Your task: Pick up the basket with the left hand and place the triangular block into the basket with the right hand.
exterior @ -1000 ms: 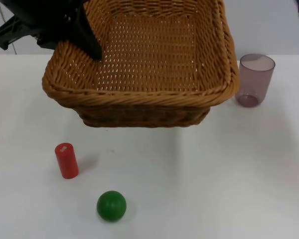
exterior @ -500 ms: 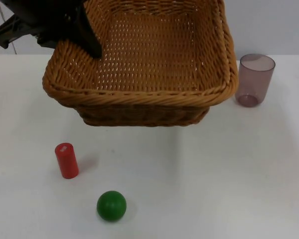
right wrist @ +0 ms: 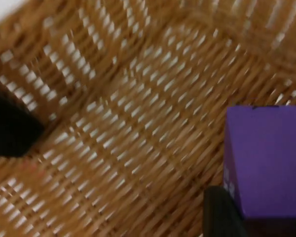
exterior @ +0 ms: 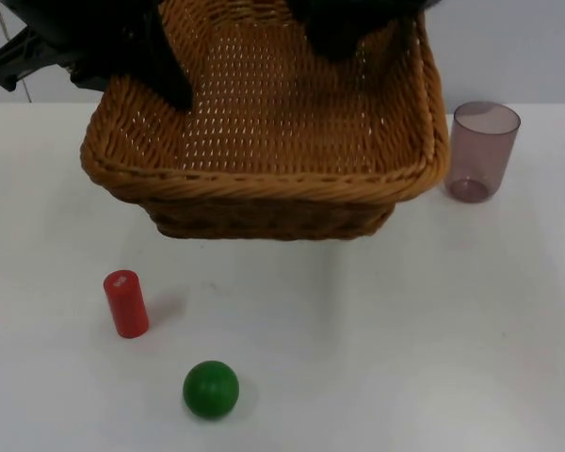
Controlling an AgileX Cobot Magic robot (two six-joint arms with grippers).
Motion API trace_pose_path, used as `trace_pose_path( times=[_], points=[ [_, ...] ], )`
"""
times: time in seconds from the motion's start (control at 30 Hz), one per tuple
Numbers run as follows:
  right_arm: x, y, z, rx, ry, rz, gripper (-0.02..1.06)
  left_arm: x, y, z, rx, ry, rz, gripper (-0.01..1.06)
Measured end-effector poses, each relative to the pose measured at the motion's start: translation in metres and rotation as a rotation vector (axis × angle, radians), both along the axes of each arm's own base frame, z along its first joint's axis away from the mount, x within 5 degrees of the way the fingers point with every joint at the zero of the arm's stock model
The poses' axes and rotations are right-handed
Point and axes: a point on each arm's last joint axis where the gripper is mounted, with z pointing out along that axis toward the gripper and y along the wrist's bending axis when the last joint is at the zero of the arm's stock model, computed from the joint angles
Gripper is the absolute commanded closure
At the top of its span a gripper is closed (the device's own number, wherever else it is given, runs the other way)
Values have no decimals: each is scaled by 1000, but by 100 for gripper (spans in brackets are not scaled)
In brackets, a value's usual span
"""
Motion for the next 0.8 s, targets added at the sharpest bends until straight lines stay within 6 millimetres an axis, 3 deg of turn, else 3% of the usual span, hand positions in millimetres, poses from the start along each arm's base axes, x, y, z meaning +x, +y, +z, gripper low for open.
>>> trace_pose_path(
  times=[0.17,0.27,0.37,0.4,0.53,0.57,0.6,0.8],
  points=[
    [1,1,-4,-14,12,6,104,0,0,-1,1,3,0,105],
    [0,2,-4,-14,12,7,99,0,0,-1,1,3,0,105],
    [0,1,-4,-16,14,7,77,0,0,-1,1,3,0,105],
    [0,1,-4,-16,14,7,77,0,0,-1,1,3,0,105],
    [0,1,-4,-25,8,20,18,1,0,-3,2,8,1,105],
    [0,1,-4,-32,3,28,18,1,0,-5,4,14,0,105],
    [0,2,-4,-36,0,35,0,1,0,-5,4,15,0,105],
    [-1,1,-1,-39,-15,48,0,2,-1,-8,5,32,-4,105]
  ],
)
